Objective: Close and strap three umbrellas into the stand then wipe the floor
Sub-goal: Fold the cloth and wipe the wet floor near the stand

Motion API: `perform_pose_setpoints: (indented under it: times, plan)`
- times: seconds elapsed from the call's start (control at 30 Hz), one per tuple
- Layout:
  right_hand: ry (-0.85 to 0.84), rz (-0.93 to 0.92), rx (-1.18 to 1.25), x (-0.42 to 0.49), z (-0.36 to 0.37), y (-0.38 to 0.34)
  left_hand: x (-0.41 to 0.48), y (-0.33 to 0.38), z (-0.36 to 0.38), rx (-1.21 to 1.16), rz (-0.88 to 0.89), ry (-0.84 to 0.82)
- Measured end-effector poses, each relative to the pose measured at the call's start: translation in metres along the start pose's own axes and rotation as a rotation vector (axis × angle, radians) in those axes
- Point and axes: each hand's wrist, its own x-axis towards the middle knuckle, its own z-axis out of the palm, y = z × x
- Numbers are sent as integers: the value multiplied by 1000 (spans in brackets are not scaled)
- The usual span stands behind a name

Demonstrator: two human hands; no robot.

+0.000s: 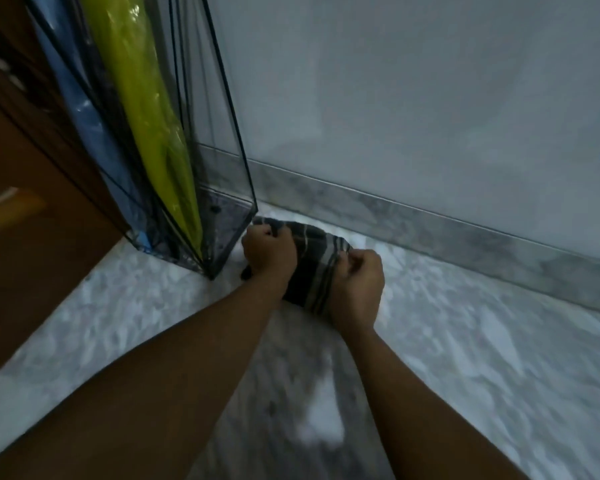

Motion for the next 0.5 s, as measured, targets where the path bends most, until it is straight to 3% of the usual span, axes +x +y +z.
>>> perform_pose_setpoints:
  times: [0.1, 0.17, 0.23, 0.33, 0.43, 0.5]
  plan:
    - [-150, -85, -105, 35, 26, 16, 17, -21, 31, 48, 275, -160]
    - [-321, -161, -265, 47, 43, 37, 24, -46, 47, 378, 390, -359]
    - [-430, -305, -577, 50, 53, 55, 32, -62, 49, 689, 481, -434]
    - [-476, -431, -911, 61, 53, 62, 48, -62, 47, 800, 528, -480]
    - [-465, -424, -968, 86, 43, 54, 70, -57, 46, 818, 456, -629]
    - [-465, -392, -980, 96, 45, 40, 81, -62, 47, 897, 559, -610]
